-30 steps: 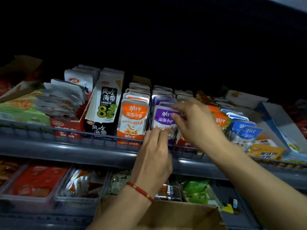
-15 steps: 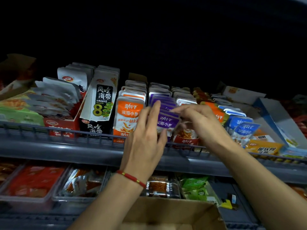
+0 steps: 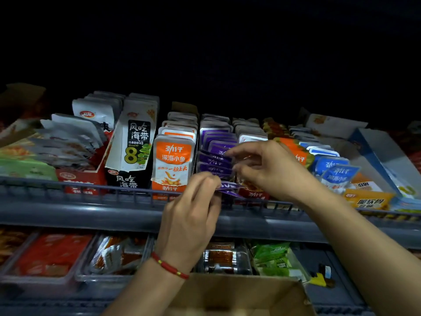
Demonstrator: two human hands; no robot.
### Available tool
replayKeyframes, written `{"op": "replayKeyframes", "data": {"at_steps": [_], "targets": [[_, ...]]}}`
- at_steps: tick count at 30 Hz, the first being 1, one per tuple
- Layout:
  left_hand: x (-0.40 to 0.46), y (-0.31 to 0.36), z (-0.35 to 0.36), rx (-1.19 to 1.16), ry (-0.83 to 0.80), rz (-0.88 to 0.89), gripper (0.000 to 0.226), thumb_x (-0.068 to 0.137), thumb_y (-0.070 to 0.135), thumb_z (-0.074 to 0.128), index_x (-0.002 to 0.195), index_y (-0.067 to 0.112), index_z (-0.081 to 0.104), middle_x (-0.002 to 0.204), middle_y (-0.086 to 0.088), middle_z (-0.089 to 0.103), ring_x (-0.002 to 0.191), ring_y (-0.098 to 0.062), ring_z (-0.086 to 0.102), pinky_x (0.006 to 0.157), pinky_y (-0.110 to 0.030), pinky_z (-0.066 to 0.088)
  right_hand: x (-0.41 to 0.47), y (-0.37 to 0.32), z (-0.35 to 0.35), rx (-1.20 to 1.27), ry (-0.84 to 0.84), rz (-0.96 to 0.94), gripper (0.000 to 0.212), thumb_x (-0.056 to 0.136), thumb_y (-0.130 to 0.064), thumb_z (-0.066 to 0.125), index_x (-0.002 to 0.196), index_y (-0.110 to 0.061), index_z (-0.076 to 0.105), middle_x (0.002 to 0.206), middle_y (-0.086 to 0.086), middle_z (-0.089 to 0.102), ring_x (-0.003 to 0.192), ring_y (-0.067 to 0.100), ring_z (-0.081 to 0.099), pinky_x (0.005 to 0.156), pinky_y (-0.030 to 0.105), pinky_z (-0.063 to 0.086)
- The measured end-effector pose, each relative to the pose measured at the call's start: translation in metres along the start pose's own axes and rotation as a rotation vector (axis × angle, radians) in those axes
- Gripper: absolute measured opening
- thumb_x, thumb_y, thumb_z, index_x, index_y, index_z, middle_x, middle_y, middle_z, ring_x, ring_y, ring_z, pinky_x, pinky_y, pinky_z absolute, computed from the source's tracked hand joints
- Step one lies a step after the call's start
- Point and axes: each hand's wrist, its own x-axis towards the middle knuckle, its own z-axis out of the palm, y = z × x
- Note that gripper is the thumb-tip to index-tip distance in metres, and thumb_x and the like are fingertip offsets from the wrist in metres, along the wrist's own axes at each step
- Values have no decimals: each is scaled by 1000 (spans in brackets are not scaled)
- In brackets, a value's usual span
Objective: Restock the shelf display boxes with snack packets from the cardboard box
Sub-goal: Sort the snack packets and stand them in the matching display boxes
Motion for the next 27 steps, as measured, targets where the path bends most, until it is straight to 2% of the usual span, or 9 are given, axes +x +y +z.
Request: {"op": "replayKeyframes", "data": {"at_steps": [4,7,10,13,16,18,21,23,27], "targets": [[-1,-1,0,13,6,-3,35,85,7,71,112,16,51,111,-6,67,88,-22,69,65,-33,63,-6,-2,1,-29,87,-116,31,90,-12,71,117,-26,67,104,-15,66,84,1,70,77,25,60],[0,0,-1,19,2,-6,33,86,9,68,112,16,51,110,-6,66,88,-21,69,63,-32,63,-8,-3,-1,-98,89,-213,31,86,-26,80,112,-28,64,100,-13,61,79,3,66,69,22,57],[1,1,-1,22,4,-17,31,86,11,67,113,17,51,109,-5,66,86,-21,69,60,-32,62,-1,-1,-1,-245,38,-272,40,83,-38,77,119,-29,63,93,-13,66,77,3,65,68,29,58],[1,1,0,13,14,-28,31,87,10,67,113,17,50,108,-4,66,83,-21,67,57,-33,61,2,0,0,-488,89,-434,44,86,-44,67,124,-28,54,90,-8,72,74,17,70,60,40,59],[2,1,0,17,16,-30,30,88,10,67,113,17,50,107,-4,66,81,-21,67,56,-33,60,4,4,4,-617,118,-536,41,85,-35,79,119,-22,61,83,-1,75,65,27,69,54,35,53],[2,1,1,14,11,-40,31,88,11,67,113,17,50,108,-4,66,82,-21,67,56,-34,61,7,8,9,-544,122,-528,27,87,-28,79,110,-19,69,78,0,73,63,23,67,55,32,52],[4,-1,0,-4,-7,-54,30,91,15,65,117,18,50,109,-4,66,84,-19,68,58,-32,61,12,9,5,-345,162,-416,10,92,-25,74,102,-21,74,79,-11,69,66,6,64,61,28,56],[6,-1,-1,0,-21,-59,31,91,17,65,119,19,50,110,-4,68,86,-17,68,62,-29,62,12,9,-3,-297,185,-355,12,92,-26,74,102,-20,75,80,-15,66,68,1,63,63,22,55],[15,1,-1,0,-29,-105,31,90,18,67,119,17,56,109,-4,69,87,-16,69,66,-28,62,14,9,-11,-306,165,-318,31,93,-33,66,121,-18,68,102,0,73,93,7,66,69,19,55]]}}
